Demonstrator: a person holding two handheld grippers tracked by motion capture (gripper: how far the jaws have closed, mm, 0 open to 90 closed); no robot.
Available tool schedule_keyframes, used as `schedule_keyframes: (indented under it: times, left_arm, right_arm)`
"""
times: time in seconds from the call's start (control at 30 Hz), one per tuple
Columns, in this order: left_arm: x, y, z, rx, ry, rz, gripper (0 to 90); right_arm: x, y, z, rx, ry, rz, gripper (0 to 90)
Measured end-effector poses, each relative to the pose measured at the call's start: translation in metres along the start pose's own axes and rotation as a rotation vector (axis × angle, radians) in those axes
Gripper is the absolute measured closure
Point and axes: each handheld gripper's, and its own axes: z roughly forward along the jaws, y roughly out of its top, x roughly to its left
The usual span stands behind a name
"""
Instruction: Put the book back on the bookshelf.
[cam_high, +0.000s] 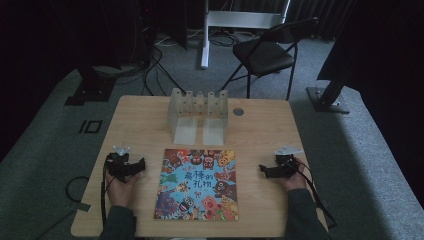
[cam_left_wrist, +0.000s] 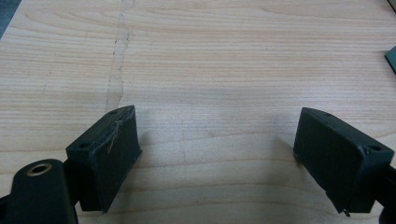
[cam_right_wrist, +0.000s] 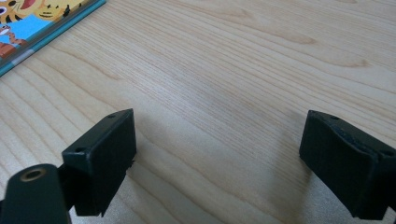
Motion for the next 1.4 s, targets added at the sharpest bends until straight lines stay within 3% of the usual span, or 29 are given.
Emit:
schedule_keyframes:
  times: [0.7,0.93,1.4]
  left_arm:
    - [0.0,0.0,0.0,0.002,-0.003,0.002,14.3]
    - [-0.001,0.0,0.0,0.001,-0.002,0.001,14.3]
    - [-0.001,0.0,0.0,0.001,-0.004,0.003,14.3]
  right_arm:
    - [0.002,0.0,0.0,-0.001,0.001,-0.003,11.4]
    - [0.002,0.0,-0.004,0.004,0.003,0.002,22.9]
    - [0.018,0.021,-0.024,-0.044,-0.019,-0.054,25.6]
